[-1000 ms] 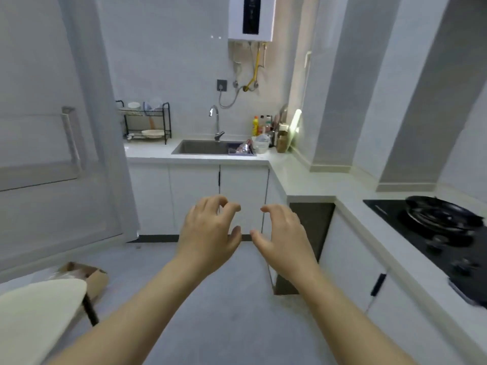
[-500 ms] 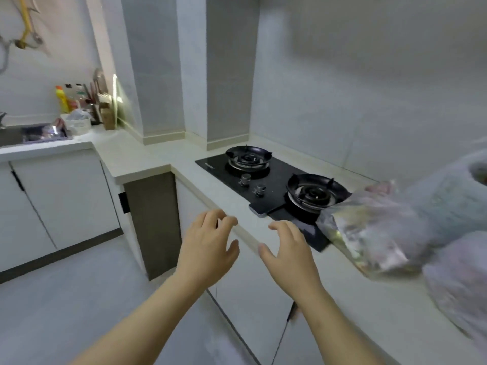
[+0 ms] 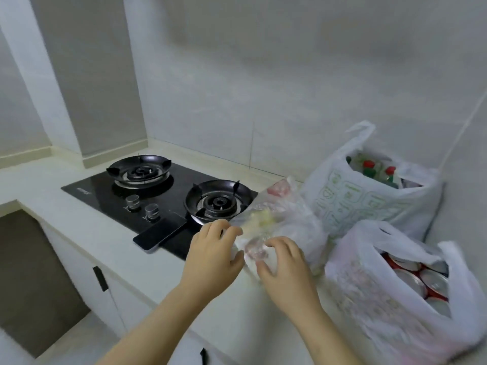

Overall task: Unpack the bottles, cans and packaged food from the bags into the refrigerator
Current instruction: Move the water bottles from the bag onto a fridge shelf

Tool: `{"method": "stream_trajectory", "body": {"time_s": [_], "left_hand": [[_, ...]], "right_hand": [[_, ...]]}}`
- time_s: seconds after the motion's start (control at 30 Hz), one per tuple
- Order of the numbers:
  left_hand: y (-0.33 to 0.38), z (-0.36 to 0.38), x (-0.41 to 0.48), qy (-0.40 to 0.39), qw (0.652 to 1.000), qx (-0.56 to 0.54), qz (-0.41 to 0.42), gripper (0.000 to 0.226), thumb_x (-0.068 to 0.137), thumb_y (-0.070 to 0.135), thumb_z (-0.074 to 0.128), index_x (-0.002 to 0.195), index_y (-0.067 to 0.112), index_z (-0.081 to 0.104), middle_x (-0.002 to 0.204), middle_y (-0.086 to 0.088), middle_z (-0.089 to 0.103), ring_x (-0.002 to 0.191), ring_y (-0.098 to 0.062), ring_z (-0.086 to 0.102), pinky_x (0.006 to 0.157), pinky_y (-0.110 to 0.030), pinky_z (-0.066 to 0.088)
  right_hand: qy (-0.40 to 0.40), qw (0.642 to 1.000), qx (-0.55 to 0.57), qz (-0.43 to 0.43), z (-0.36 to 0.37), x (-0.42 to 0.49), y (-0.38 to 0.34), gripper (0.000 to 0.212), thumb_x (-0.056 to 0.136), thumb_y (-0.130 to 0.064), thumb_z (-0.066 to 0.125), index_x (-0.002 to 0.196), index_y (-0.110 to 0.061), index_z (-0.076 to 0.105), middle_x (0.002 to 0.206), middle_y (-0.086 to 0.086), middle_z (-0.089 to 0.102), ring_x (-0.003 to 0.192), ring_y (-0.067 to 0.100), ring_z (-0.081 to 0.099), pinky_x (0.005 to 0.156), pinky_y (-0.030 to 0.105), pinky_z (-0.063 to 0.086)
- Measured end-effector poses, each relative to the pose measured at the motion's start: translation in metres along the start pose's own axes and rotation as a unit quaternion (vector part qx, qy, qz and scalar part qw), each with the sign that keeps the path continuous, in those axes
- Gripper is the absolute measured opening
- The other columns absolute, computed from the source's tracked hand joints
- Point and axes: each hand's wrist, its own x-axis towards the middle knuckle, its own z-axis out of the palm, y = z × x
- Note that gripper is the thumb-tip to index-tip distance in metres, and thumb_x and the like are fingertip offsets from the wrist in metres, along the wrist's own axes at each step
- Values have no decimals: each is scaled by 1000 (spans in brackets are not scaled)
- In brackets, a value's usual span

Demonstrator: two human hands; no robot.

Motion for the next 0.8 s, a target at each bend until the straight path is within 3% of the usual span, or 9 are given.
{"method": "stream_trajectory", "body": {"time_s": [0.27, 0.5, 0.63, 0.8], "left_hand": [[-6, 58, 96, -55, 993, -51, 93, 38, 70, 39, 46, 98, 19, 63, 98, -2, 61, 83, -25, 62, 67, -32, 49], [1, 86, 156, -126, 971, -111, 169, 48, 73, 42, 43, 108, 17, 63, 110, -5, 59, 100, -31, 57, 82, -42, 47], [13, 102, 173, -140, 963, -138, 186, 44, 77, 36, 51, 115, 16, 60, 117, -4, 55, 110, -29, 50, 92, -38, 40], [39, 114, 189, -148, 934, -201, 256, 48, 71, 42, 47, 107, 15, 63, 109, -6, 59, 99, -27, 60, 81, -36, 49]], "right_hand": [[70, 994, -24, 86, -6, 65, 32, 36, 86, -23, 58, 121, -18, 53, 129, -5, 45, 123, 16, 40, 102, 26, 32], [136, 977, -41, 157, -5, 101, 40, 37, 85, -26, 60, 121, -18, 55, 128, -3, 47, 121, 17, 45, 101, 33, 37], [160, 969, -45, 183, -15, 105, 50, 36, 84, -23, 62, 119, -16, 56, 124, -1, 49, 119, 18, 46, 101, 36, 38], [181, 962, -75, 189, -48, 104, 65, 38, 87, -28, 59, 123, -17, 52, 128, -5, 46, 121, 14, 42, 102, 30, 35]]}}
